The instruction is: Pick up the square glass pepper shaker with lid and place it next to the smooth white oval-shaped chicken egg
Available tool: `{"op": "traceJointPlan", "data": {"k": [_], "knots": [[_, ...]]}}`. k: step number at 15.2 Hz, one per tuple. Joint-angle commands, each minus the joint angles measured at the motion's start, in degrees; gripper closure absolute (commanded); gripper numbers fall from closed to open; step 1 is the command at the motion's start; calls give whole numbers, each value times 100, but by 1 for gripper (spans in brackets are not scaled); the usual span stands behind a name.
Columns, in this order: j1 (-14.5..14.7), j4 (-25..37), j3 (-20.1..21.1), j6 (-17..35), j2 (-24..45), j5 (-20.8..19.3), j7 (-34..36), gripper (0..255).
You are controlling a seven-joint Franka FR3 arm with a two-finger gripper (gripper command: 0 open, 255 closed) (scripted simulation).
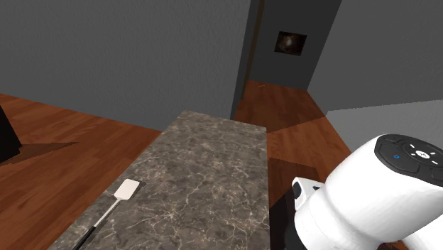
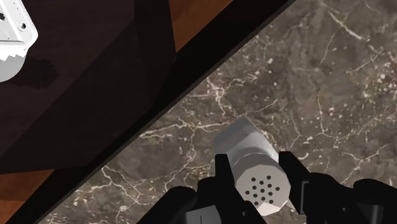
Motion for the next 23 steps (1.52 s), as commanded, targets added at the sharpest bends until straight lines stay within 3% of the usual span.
{"op": "traceJointPlan", "data": {"k": [1,12,20,21,23], "knots": [[-3,-114,93,170,48,54,6,255],[-107,-656,704,1169,467,346,62,255],[-107,-655,703,1168,467,346,62,255],[-107,-655,703,1168,467,346,62,0],[-107,-655,703,1168,467,346,62,0]]}}
